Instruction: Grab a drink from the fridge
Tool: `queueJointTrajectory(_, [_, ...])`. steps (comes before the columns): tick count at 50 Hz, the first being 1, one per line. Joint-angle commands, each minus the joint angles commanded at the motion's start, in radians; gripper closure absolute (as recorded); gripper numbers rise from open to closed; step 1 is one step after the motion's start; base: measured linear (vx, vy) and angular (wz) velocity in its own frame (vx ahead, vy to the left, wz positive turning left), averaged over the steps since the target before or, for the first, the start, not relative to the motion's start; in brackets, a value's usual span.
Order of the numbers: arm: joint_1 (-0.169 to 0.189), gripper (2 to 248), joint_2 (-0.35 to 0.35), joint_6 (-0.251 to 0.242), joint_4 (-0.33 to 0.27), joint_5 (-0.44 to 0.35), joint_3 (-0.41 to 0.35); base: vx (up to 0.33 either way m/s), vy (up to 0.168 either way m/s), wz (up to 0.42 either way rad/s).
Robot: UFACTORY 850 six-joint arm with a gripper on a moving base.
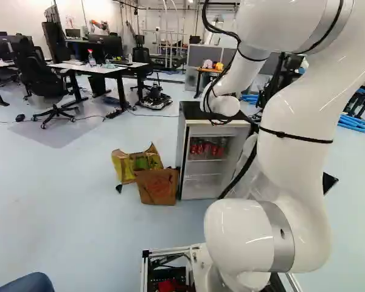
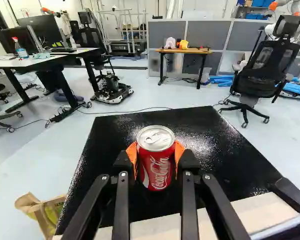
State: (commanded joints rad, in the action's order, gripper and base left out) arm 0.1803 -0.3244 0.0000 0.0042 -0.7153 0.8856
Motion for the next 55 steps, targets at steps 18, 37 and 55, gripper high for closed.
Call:
queueJointTrajectory(18, [-0.007,157,-0.082,0.0,0.0,0.0,0.084,0.0,0.0,0.0])
queueJointTrajectory(37, [-0.013,157,-0.172,0.0,0.0,0.0,0.165,0.0,0.0,0.0])
queueJointTrajectory(55, [-0.016,157,-0.202,0.0,0.0,0.0,0.205,0.0,0.0,0.0])
